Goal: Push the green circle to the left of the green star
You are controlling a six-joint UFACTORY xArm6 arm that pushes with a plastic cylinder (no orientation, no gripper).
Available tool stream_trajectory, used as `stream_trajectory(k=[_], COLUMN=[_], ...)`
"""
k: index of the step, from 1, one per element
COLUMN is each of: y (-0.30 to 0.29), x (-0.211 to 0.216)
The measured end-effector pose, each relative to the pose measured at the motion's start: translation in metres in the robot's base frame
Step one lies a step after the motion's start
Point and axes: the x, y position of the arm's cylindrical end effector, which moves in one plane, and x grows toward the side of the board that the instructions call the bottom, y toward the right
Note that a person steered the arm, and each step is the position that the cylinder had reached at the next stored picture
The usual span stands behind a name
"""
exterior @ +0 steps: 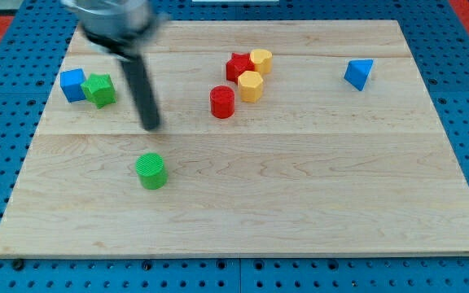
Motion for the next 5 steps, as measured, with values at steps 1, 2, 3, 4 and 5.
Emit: stream_trajectory(k=[1,2,3,4,5], y=[0.076,-0.039,-0.134,-0.167,-0.199], x=[0.071,0.068,0.023,0.01,0.043])
